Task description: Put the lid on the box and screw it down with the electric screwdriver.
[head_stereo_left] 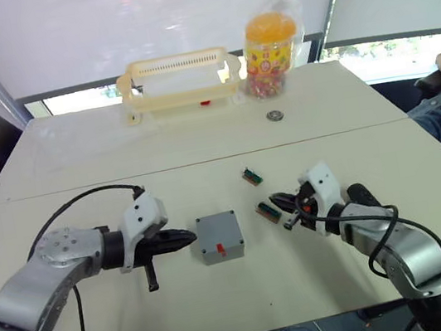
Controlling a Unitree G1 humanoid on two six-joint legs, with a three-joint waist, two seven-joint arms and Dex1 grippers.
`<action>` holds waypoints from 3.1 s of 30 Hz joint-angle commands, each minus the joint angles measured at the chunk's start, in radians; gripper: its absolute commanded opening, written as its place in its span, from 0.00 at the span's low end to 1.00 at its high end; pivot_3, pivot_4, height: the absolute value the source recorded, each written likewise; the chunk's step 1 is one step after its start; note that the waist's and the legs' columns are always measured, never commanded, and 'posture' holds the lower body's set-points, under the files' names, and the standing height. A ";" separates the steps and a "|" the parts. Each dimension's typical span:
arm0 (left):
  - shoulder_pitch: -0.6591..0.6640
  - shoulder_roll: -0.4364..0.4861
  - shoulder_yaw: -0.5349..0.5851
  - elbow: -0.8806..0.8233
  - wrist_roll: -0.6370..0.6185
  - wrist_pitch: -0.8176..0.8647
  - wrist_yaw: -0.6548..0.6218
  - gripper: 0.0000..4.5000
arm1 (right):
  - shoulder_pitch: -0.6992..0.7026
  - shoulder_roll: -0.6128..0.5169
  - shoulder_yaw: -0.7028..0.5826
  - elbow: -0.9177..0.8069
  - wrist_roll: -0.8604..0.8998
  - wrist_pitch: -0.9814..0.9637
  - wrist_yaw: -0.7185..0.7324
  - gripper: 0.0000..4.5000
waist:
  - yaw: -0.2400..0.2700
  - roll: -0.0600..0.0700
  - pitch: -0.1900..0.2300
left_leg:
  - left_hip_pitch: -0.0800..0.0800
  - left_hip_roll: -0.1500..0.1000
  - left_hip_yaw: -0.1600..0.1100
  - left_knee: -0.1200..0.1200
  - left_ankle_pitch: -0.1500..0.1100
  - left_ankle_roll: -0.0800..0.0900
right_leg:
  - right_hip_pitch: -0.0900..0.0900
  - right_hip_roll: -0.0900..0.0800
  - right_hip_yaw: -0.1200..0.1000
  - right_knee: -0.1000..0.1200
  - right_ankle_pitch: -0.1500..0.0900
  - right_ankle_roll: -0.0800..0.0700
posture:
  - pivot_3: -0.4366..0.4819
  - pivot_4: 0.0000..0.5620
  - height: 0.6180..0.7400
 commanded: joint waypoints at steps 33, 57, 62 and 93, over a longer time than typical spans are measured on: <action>0.092 -0.002 0.106 -0.035 -0.033 -0.006 0.078 0.00 | -0.077 0.011 0.200 0.065 -0.038 -0.119 0.134 0.01 | 0.002 0.000 0.000 | 0.000 0.000 0.000 0.000 0.000 0.000 | 0.000 0.000 0.000 0.000 0.000 0.000 | 0.48 0.27 1.00; 0.078 -0.008 0.090 -0.021 -0.016 -0.012 0.080 0.00 | -0.112 0.024 0.196 0.089 -0.056 -0.117 0.145 0.53 | 0.002 0.000 0.000 | 0.000 0.000 0.000 0.000 0.000 0.000 | 0.000 0.000 0.000 0.000 0.000 0.000 | 0.48 0.27 1.00; 0.051 0.001 0.102 0.001 -0.031 -0.012 0.053 0.00 | -0.129 0.008 0.110 -0.001 0.014 -0.066 0.144 0.75 | 0.003 0.000 0.000 | 0.000 0.000 0.000 0.000 0.000 0.000 | 0.000 0.000 0.000 0.000 0.000 0.000 | 0.48 0.27 1.00; -0.093 -0.080 -0.159 -0.131 -0.010 -0.086 -0.086 0.53 | 0.288 -1.011 -0.515 0.090 0.478 0.838 0.467 1.00 | 0.006 0.003 0.004 | -0.002 0.000 0.008 0.004 -0.004 0.007 | 0.000 -0.003 0.003 -0.003 -0.002 -0.001 | 0.48 0.27 1.00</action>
